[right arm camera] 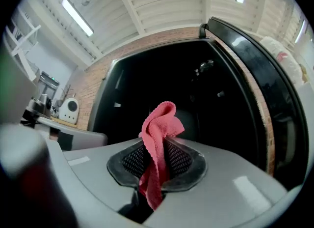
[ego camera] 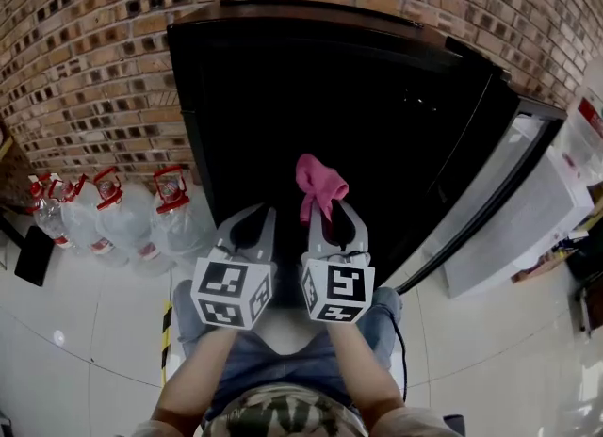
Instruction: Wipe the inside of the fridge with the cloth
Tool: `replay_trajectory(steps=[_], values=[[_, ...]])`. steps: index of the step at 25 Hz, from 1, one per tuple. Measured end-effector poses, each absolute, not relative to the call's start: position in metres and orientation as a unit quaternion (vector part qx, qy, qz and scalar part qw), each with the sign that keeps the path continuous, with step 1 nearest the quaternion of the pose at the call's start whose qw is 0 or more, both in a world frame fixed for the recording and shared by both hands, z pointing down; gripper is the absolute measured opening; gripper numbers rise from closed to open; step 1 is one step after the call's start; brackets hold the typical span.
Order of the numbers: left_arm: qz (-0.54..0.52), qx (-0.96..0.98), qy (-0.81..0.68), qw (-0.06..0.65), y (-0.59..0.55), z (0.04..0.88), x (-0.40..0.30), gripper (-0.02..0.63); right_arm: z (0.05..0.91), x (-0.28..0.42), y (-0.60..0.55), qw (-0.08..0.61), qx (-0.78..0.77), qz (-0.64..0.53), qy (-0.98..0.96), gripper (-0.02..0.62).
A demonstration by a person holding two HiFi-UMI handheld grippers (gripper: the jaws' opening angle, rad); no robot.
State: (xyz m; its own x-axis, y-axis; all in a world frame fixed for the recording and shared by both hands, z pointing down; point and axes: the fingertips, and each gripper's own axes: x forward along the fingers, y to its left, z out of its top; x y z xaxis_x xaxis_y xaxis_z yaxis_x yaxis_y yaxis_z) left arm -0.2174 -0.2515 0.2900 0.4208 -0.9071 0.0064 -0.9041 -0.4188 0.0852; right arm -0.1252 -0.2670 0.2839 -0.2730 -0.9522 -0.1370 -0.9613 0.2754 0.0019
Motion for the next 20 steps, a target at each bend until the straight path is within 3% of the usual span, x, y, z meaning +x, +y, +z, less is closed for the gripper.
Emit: replay_trajectory(steps=[7, 14, 20], values=[[-0.027, 0.824, -0.564, 0.045, -0.248, 0.299, -0.25, -0.011, 0.317, -0.196, -0.251, 0.042, -0.545, 0.025, 0.837, 0.072], [-0.021, 0.809, -0.587, 0.033, -0.242, 0.304, -0.275, -0.009, 0.343, -0.227, -0.258, 0.044, -0.52, 0.008, 0.853, 0.072], [-0.029, 0.811, -0.583, 0.035, -0.241, 0.299, -0.279, -0.009, 0.369, -0.244, -0.296, 0.005, -0.519, 0.005, 0.854, 0.072]])
